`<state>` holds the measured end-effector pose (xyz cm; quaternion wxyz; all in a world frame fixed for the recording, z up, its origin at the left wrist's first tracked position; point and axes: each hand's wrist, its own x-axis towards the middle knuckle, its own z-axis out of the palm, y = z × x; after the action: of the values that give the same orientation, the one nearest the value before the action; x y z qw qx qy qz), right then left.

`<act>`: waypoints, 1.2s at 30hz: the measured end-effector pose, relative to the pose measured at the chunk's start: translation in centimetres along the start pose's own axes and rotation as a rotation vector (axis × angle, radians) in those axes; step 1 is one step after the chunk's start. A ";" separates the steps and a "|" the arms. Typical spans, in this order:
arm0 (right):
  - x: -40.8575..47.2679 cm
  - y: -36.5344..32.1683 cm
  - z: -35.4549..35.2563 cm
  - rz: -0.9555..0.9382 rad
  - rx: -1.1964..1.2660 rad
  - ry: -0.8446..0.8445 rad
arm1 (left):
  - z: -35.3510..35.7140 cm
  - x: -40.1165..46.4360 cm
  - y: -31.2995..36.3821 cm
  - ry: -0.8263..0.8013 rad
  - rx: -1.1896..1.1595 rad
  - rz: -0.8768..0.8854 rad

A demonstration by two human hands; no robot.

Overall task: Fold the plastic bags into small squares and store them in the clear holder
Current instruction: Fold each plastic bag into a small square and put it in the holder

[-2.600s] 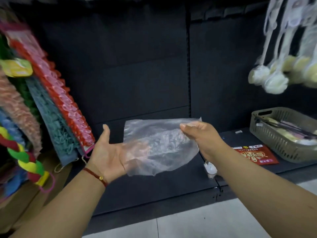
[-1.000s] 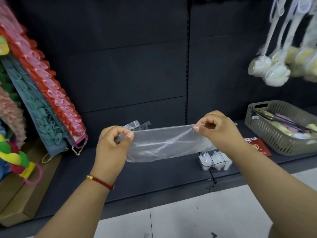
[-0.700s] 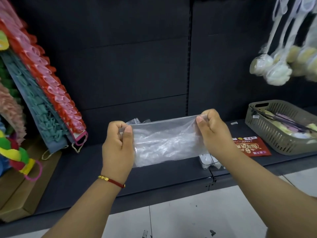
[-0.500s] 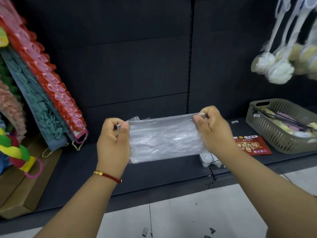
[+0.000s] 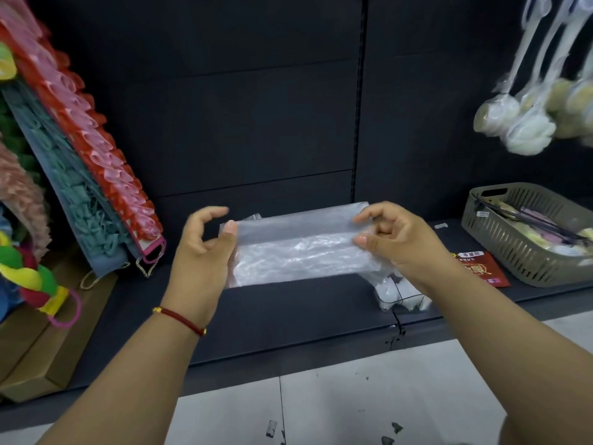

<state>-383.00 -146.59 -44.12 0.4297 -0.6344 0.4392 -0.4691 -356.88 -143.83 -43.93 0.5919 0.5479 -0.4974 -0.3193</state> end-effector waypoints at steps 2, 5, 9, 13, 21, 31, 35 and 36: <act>0.0 0.2 -0.2 0.000 -0.007 0.038 | -0.8 0.3 -0.2 -0.167 -0.073 -0.066; 0.0 0.6 -0.4 -0.010 -0.020 0.059 | -1.7 0.1 -0.4 -0.260 -0.064 -0.104; 0.0 0.9 -0.5 0.035 -0.006 0.050 | -1.8 0.2 -0.5 -0.188 0.000 -0.100; -0.1 1.1 -0.6 0.052 -0.037 0.067 | -1.9 0.2 -0.4 -0.164 0.066 -0.058; 0.2 1.1 -0.2 0.068 -0.205 0.094 | -2.0 0.4 -0.5 -0.052 0.359 0.069; 0.4 2.0 0.2 0.147 -0.489 -0.039 | -2.5 1.0 -0.2 -0.153 0.322 0.039; -0.1 2.4 0.8 0.277 -0.409 -0.185 | -2.2 1.0 -0.2 -0.130 0.082 -0.044; -0.3 2.5 1.0 0.293 -0.356 -0.222 | -2.1 0.9 -0.1 -0.103 0.052 -0.039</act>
<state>-382.43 -146.81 -46.79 0.4203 -0.6771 0.5523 -0.2446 -354.58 -144.01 -43.59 0.5447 0.5557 -0.5245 -0.3456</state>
